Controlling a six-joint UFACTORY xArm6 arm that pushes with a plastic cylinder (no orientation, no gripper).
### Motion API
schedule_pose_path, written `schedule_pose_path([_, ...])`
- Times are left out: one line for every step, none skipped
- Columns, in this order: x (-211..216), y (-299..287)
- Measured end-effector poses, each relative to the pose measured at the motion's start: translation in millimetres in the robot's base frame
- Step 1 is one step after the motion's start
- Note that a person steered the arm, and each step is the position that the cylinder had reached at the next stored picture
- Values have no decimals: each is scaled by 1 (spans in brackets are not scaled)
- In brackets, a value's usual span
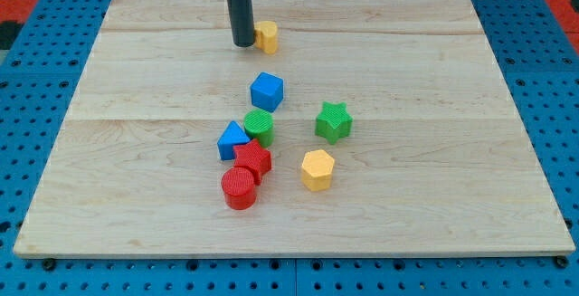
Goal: Place the arm right to the blue cube
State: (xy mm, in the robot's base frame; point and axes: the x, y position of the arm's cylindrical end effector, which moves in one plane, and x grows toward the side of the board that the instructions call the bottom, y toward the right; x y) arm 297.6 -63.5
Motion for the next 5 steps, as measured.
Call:
schedule_pose_path([-1, 4])
schedule_pose_path([21, -5])
schedule_pose_path([50, 39])
schedule_pose_path([53, 104])
schedule_pose_path([88, 114])
